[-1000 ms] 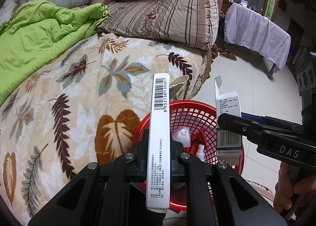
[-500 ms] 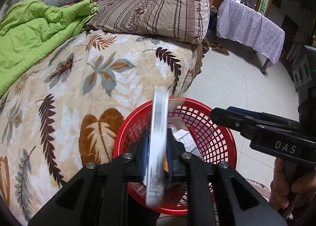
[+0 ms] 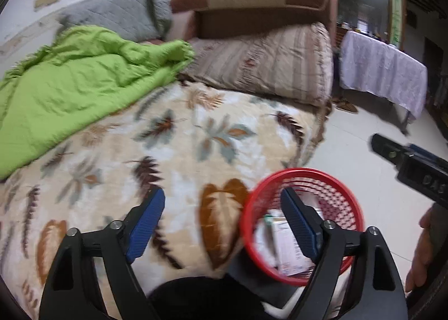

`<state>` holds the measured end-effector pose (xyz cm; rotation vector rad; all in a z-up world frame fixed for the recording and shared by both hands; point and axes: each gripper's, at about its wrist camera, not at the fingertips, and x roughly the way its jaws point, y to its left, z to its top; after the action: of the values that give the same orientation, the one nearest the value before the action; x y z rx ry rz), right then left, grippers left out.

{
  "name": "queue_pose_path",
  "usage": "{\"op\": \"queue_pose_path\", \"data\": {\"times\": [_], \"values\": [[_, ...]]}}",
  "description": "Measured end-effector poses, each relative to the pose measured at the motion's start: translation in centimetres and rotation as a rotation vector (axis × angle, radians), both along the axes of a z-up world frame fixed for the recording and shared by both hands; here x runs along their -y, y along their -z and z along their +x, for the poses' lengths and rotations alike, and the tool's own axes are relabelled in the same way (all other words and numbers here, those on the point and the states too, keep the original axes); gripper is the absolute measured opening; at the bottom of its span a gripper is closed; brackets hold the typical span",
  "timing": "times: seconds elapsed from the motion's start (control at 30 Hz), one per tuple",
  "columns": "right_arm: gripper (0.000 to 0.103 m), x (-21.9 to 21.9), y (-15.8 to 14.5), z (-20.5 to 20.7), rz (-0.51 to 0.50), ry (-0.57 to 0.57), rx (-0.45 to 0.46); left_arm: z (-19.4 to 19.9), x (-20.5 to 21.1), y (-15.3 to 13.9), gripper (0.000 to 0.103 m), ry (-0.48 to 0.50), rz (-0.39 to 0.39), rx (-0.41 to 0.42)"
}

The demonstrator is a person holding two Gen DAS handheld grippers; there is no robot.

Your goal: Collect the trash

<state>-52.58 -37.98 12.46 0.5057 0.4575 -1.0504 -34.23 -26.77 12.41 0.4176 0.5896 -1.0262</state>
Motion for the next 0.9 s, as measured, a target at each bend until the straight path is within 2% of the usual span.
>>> {"op": "queue_pose_path", "data": {"times": [0.03, 0.13, 0.3, 0.43, 0.57, 0.77, 0.9], "values": [[0.103, -1.1, -0.5, 0.0, -0.016, 0.032, 0.033, 0.2, -0.5, -0.3, 0.088, -0.008, -0.005, 0.01], [0.103, -2.6, -1.1, 0.6, 0.022, -0.006, 0.11, 1.3, -3.0, -1.3, 0.091, -0.06, -0.022, 0.051], [0.103, -4.9, -0.9, 3.0, 0.121, -0.044, 0.079, 2.3, -6.8, -2.4, 0.095, -0.137, -0.046, 0.107], [0.103, -7.6, -0.5, 4.2, 0.069, -0.052, 0.023, 2.9, -9.1, -2.5, 0.097, -0.198, -0.045, 0.145], [0.103, -9.3, -0.4, 4.9, 0.057, -0.093, -0.01, 3.9, -10.5, -2.4, 0.097, -0.245, -0.052, 0.124], [0.103, -10.1, -0.9, 5.2, 0.017, -0.102, -0.007, 4.5, -11.2, -2.3, 0.097, -0.283, -0.047, 0.134], [0.103, -10.2, -1.0, 5.2, 0.018, -0.104, -0.009, 4.3, -11.1, -2.2, 0.097, -0.302, -0.034, 0.18]]}}
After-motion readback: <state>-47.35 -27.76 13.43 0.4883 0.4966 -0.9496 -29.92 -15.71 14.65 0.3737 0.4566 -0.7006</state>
